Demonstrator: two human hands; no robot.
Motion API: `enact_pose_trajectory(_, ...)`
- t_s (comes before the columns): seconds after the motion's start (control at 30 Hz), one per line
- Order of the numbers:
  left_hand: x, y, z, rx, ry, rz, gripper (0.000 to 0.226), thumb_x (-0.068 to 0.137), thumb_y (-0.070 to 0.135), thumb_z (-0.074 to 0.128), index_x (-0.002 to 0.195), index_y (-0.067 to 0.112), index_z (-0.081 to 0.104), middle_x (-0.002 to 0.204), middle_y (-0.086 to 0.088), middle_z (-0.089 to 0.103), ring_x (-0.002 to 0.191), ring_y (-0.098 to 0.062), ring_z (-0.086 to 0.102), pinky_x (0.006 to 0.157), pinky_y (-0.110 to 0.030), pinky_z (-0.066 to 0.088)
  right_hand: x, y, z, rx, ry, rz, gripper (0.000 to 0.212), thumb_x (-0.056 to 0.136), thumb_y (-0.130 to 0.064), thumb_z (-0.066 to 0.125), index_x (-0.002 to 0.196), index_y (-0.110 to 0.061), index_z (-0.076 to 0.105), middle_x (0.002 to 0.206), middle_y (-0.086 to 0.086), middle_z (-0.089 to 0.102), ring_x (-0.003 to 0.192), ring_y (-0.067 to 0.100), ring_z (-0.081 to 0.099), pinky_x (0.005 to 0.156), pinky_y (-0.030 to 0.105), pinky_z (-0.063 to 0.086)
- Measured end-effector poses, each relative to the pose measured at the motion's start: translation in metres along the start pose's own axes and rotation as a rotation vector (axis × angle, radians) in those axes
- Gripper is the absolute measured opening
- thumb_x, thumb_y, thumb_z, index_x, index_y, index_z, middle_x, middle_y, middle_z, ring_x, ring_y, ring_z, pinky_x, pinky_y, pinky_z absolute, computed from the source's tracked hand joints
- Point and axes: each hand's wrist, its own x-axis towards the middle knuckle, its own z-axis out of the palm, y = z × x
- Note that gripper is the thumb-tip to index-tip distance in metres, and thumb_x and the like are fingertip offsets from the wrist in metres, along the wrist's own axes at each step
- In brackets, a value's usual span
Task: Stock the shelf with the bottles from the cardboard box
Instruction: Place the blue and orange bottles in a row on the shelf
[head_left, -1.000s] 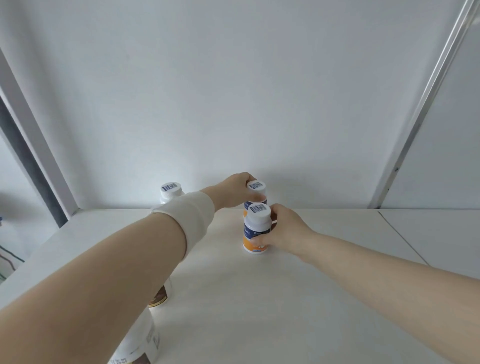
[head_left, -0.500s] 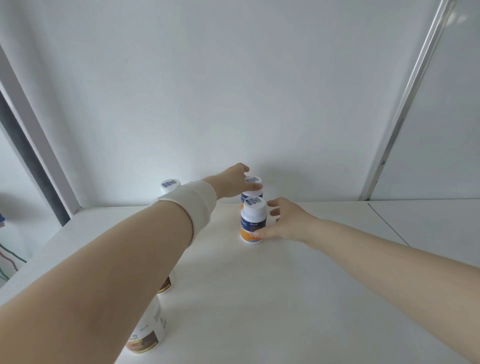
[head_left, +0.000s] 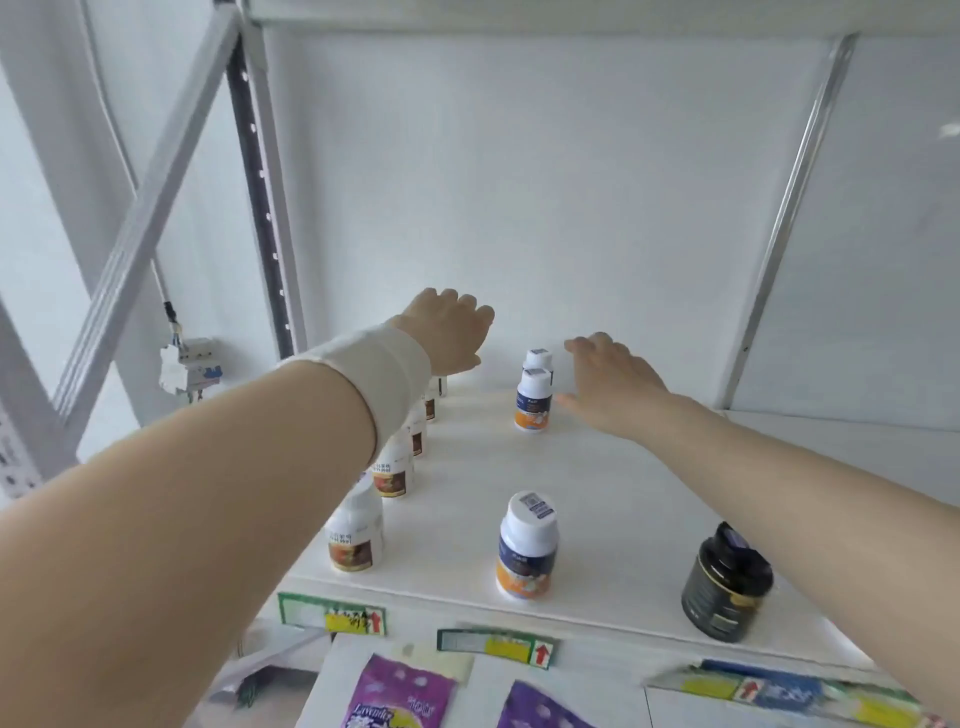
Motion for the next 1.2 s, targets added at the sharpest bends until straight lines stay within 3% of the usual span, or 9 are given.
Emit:
enact_pose_trajectory(0.2,-0.106,-0.013,-0.031,0.120,0.003,-0.049,0.047,0.095,0.035,0.046,0.134,0.011,0.040,0.127,-0.008,0.051,0.117,-0.026,0.050,0.091,-0.032,0.039,-0.059,-0.064,-0.012,0.030,-0.010,-0.100,0.048,0.091,-0.019,0.047,0.136,-0.008,0.035,0.135,0.014,0.037,0.125,0.031,0.039,0.097,0.038,0.035)
enact_pose_trajectory(0.53,-0.301,-0.115,-0.012,0.187,-0.165,-0.207,0.048,0.095,0.035,0.046,0.135,0.010,0.038,0.131,-0.009,0.050,0.120,-0.028,0.050,0.094,-0.035,0.041,-0.125,-0.254,-0.010,0.004,-0.042,-0.439,0.053,0.094,-0.034,0.045,0.139,-0.009,0.031,0.142,0.013,0.033,0.129,0.032,0.036,0.100,0.040,0.034)
enact_pose_trajectory(0.7,-0.430,-0.193,0.036,0.135,-0.275,-0.351,0.045,0.095,0.034,0.046,0.133,0.010,0.041,0.126,-0.008,0.052,0.115,-0.027,0.051,0.090,-0.033,0.040,-0.155,-0.390,0.032,0.015,-0.128,-0.640,0.055,0.096,-0.035,0.042,0.142,-0.011,0.026,0.145,0.011,0.030,0.132,0.030,0.034,0.102,0.040,0.033)
enact_pose_trajectory(0.9,-0.591,-0.262,0.134,0.041,-0.545,-0.549,0.038,0.096,0.027,0.044,0.130,0.009,0.043,0.128,-0.009,0.052,0.117,-0.027,0.052,0.094,-0.034,0.042,-0.200,-0.544,0.125,0.000,-0.304,-0.827,0.058,0.095,-0.036,0.043,0.143,-0.011,0.024,0.145,0.011,0.032,0.132,0.029,0.035,0.104,0.038,0.033)
enact_pose_trajectory(1.2,-0.726,-0.269,0.314,-0.309,-0.875,-0.813,0.044,0.094,0.032,0.047,0.132,0.010,0.042,0.132,-0.012,0.050,0.119,-0.028,0.051,0.095,-0.036,0.043,-0.225,-0.667,0.300,-0.089,-0.626,-1.005,0.057,0.093,-0.037,0.047,0.141,-0.014,0.030,0.143,0.008,0.038,0.132,0.026,0.036,0.107,0.038,0.034)
